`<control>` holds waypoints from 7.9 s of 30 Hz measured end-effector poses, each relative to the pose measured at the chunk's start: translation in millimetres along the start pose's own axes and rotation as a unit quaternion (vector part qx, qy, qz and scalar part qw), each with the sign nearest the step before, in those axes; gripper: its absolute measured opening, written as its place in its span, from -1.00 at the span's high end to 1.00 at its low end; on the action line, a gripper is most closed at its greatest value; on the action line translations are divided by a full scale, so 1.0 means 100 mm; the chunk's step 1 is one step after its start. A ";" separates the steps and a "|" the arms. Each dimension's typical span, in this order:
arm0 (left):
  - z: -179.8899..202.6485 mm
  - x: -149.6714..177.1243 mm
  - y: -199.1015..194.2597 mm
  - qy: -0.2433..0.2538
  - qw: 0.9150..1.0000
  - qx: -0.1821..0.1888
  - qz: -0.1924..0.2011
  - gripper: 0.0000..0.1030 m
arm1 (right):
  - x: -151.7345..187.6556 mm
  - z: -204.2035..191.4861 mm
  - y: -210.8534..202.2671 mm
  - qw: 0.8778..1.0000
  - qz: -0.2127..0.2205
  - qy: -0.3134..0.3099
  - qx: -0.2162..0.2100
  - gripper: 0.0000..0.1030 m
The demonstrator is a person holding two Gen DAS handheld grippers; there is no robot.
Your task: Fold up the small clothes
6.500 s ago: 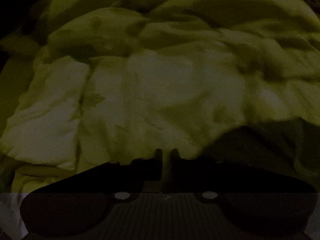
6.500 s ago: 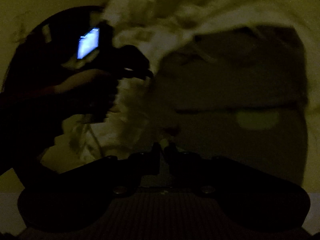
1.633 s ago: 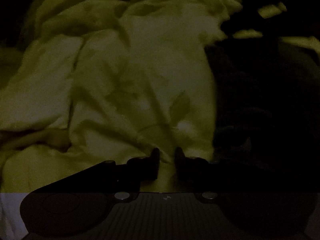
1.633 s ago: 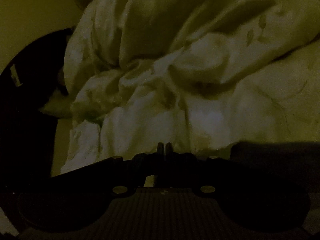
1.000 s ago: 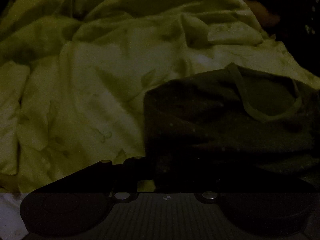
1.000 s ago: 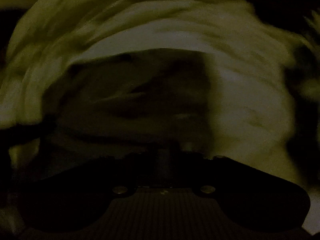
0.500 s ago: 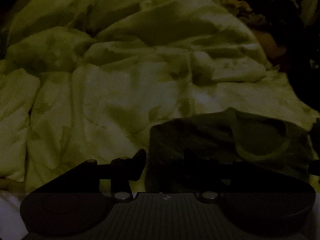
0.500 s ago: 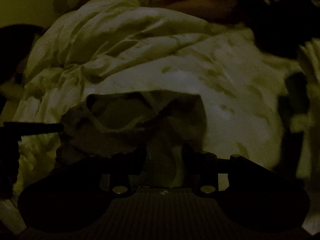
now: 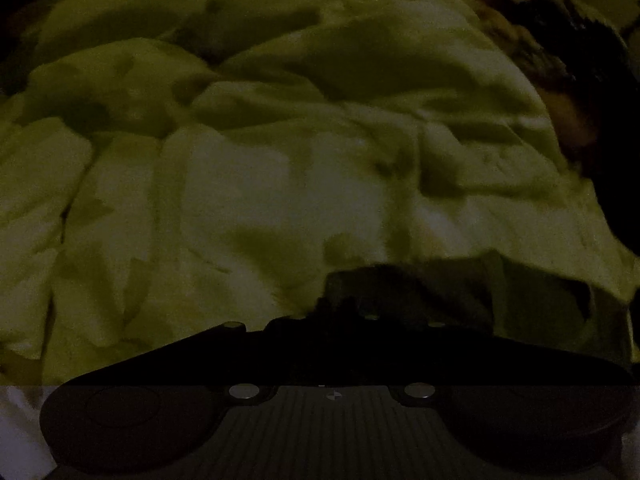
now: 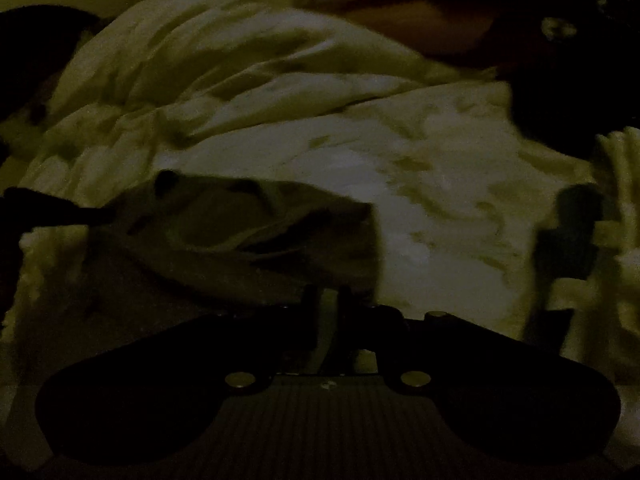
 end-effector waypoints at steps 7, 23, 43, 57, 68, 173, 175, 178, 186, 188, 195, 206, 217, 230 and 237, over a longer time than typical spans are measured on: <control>0.02 0.00 0.09 0.009 1.000 -0.024 -0.014 -0.67 | 0.10 0.08 0.29 0.998 -0.027 0.055 0.028 0.68; 0.52 0.63 -0.30 0.151 0.984 0.050 -0.082 -0.98 | 0.22 -0.48 -0.01 0.999 -0.023 -0.042 -0.019 -0.20; -0.02 0.86 -1.35 0.149 0.983 0.012 -0.105 -1.00 | 0.51 -0.32 -0.62 0.996 -0.083 0.043 -0.009 -0.51; -0.23 1.76 -2.04 0.087 0.974 0.022 -0.209 -1.00 | 1.56 -0.49 -1.53 0.974 -0.204 0.089 -0.045 -0.48; -0.22 1.94 -1.93 0.091 0.968 0.019 -0.235 -0.98 | 1.88 -0.43 -1.47 0.968 -0.222 0.113 -0.030 -0.23; 2.10 1.46 -1.21 0.442 0.887 0.129 -0.034 -1.00 | 0.16 0.50 -0.07 0.981 -0.089 0.175 -0.001 -0.35; 2.27 1.62 -1.21 0.491 0.860 0.140 -0.017 -1.00 | 0.22 0.52 -0.08 0.978 -0.101 0.183 -0.007 -0.38; 2.44 1.78 -1.17 0.538 0.830 0.148 -0.014 -1.00 | 0.24 0.53 -0.09 0.975 -0.112 0.190 -0.023 -0.41; 2.69 1.87 -0.98 0.590 0.797 0.130 -0.001 -1.00 | 0.29 0.50 -0.06 0.972 -0.155 0.177 -0.020 -0.65; 2.75 1.91 -0.97 0.601 0.789 0.130 0.001 -1.00 | 0.29 0.51 -0.06 0.972 -0.153 0.175 -0.022 -0.65; 2.94 2.06 -0.93 0.656 0.742 0.142 0.018 -1.00 | 0.28 0.55 -0.08 0.975 -0.159 0.155 -0.023 -0.66; 3.03 2.00 -0.83 0.635 0.757 0.155 -0.016 -0.63 | 0.23 0.59 -0.04 0.979 -0.161 0.125 -0.020 -0.66; 2.72 1.42 -0.87 0.376 0.909 0.175 -0.051 -0.40 | 0.17 0.66 -0.08 0.981 -0.139 0.130 -0.039 -0.66; 2.29 1.10 -0.90 0.123 0.973 0.171 -0.091 -0.39 | -0.11 0.70 0.30 0.956 -0.125 0.244 -0.104 -0.66; 2.24 1.11 -0.91 0.092 0.977 0.169 -0.093 -0.39 | -0.08 0.65 0.58 0.952 -0.134 0.257 -0.097 -0.42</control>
Point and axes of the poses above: each gripper's, at about its wrist camera, not at the fingertips, and y roughly the way its jaws point, z to its right, x to its underside, the point moved 2 cm from there along y, roughly the way its jaws point, and after that the axes turned 8 degrees about z, right-handed, at the moved point
